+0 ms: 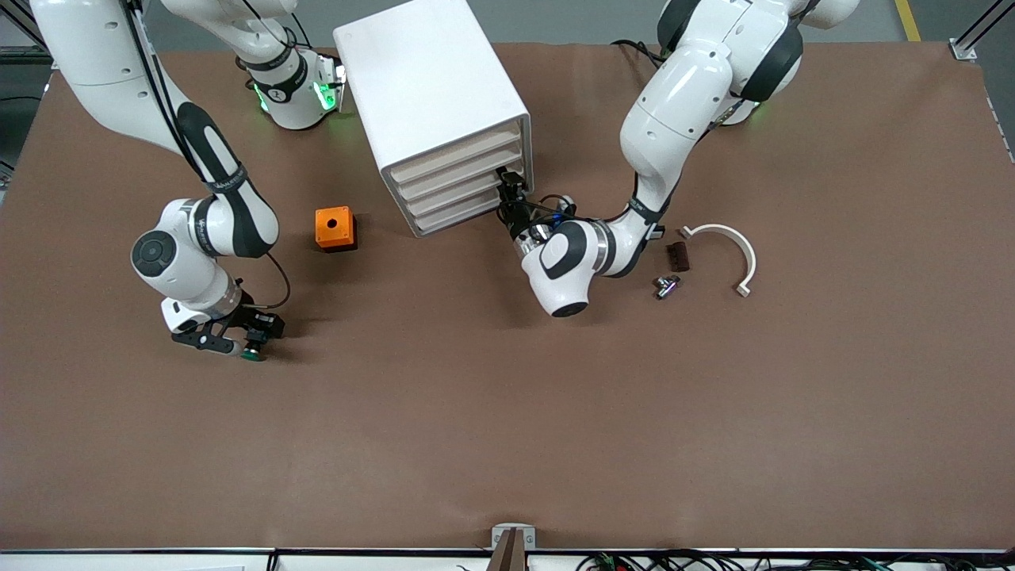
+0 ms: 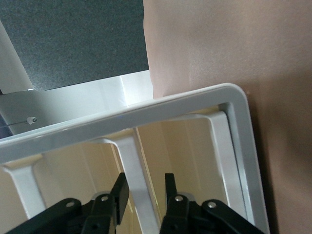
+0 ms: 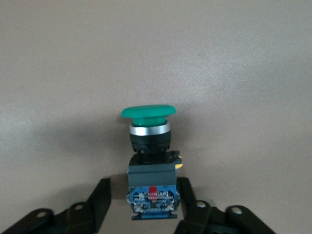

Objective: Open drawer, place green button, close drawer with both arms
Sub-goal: 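Lift the green button with the right gripper while the left gripper holds the drawer, then carry the green button with the right gripper over the open drawer, then lower the green button into the drawer and open the right gripper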

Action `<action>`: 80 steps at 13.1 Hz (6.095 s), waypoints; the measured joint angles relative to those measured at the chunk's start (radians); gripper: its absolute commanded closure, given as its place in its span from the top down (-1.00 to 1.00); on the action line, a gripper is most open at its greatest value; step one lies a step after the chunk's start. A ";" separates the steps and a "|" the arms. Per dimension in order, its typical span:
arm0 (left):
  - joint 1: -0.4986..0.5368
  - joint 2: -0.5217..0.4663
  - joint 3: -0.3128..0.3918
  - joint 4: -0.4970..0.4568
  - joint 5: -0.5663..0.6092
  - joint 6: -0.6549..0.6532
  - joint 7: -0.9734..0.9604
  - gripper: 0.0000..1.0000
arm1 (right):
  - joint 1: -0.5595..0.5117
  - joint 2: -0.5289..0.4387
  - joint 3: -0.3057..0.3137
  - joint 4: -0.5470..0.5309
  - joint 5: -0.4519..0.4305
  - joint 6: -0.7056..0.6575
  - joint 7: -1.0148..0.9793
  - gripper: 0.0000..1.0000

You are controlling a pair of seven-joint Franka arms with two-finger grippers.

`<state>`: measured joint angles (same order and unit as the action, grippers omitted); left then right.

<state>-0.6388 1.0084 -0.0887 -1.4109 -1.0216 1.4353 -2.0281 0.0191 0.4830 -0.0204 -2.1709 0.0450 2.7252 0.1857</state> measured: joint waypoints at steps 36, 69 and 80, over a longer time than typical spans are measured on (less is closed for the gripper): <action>0.199 0.004 0.015 0.045 -0.051 0.053 -0.016 -0.51 | 0.582 -0.173 0.013 0.331 0.006 -0.621 1.021 -1.00; 0.058 -0.148 0.109 0.233 0.532 0.506 0.935 1.00 | 0.949 -0.098 0.012 0.231 0.006 -0.388 1.487 -1.00; 0.011 -0.155 0.110 0.234 0.670 0.591 0.987 1.00 | 0.962 -0.065 0.012 0.270 0.006 -0.417 1.520 -1.00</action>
<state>-0.6276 0.8533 0.0216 -1.1773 -0.3520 2.0258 -1.0416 0.9814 0.4181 -0.0081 -1.9008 0.0514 2.3078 1.7060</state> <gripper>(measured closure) 0.000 0.586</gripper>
